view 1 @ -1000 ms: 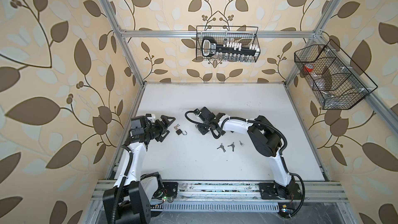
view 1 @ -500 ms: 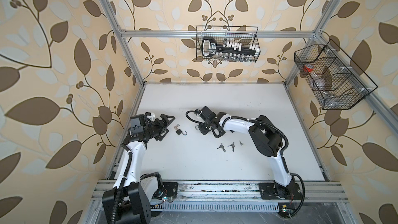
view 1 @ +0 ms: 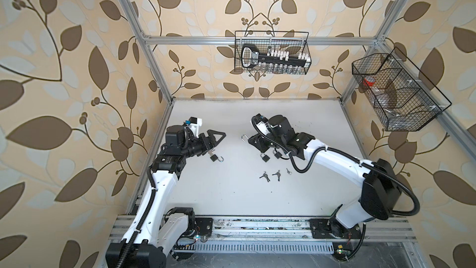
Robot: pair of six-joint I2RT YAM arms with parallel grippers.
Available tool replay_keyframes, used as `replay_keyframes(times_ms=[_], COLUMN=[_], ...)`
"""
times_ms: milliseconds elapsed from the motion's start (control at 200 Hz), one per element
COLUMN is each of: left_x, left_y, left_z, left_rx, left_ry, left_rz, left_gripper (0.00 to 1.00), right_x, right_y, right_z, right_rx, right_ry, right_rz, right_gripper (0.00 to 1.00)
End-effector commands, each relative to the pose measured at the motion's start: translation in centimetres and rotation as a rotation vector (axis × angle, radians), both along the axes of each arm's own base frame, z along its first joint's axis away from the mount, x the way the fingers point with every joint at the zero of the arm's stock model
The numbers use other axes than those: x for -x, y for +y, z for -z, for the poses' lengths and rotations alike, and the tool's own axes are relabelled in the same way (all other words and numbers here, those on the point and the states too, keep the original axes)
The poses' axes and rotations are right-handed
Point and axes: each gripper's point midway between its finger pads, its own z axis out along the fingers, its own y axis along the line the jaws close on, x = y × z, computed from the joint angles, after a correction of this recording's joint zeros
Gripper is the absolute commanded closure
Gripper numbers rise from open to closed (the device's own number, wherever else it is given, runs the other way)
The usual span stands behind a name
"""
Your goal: Lock with the key
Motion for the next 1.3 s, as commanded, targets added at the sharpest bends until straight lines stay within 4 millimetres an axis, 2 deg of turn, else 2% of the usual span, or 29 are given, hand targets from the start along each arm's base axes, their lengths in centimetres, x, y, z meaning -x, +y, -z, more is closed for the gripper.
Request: replay_keyframes(times_ms=[0, 185, 395, 610, 870, 1025, 1070, 1105, 1170, 1205, 1295], left_x=[0.2, 1.4, 2.6, 3.0, 3.2, 3.1, 3.1, 3.0, 2.7, 2.8, 2.9], left_y=[-3.1, -7.2, -10.1, -11.0, -11.1, -10.9, -10.9, -10.8, -10.4, -10.3, -10.0], left_z=[-4.7, -6.3, -5.9, -5.8, -5.3, -5.3, -5.4, -5.4, -5.4, -5.6, -6.2], left_rx=[0.050, 0.095, 0.053, 0.049, 0.039, 0.029, 0.026, 0.021, 0.003, 0.001, 0.007], left_ry=[-0.187, -0.242, -0.232, -0.231, -0.221, -0.222, -0.221, -0.220, -0.216, -0.225, -0.241], left_rz=[0.120, 0.312, 0.422, 0.449, 0.448, 0.439, 0.433, 0.423, 0.390, 0.380, 0.356], left_gripper=[0.20, 0.33, 0.42, 0.55, 0.80, 0.99, 1.00, 1.00, 1.00, 1.00, 1.00], right_x=[1.9, 5.3, 6.1, 6.1, 5.8, 5.9, 6.0, 6.1, 6.2, 6.3, 6.2], right_y=[-0.2, -0.9, -2.0, -1.9, -1.9, -1.9, -2.0, -2.2, -2.5, -2.8, -3.8], right_z=[-2.1, -5.5, -7.1, -6.9, -7.3, -7.3, -7.5, -7.8, -8.5, -9.0, -9.6], right_rx=[-0.045, -0.138, -0.152, -0.142, -0.146, -0.149, -0.154, -0.159, -0.170, -0.178, -0.194], right_ry=[-0.064, -0.127, -0.186, -0.181, -0.193, -0.192, -0.197, -0.208, -0.234, -0.257, -0.323], right_rz=[-0.073, -0.178, -0.169, -0.178, -0.165, -0.169, -0.166, -0.163, -0.155, -0.149, -0.107], right_gripper=[0.86, 0.86, 0.86, 0.86, 0.87, 0.86, 0.83, 0.77, 0.55, 0.46, 0.38])
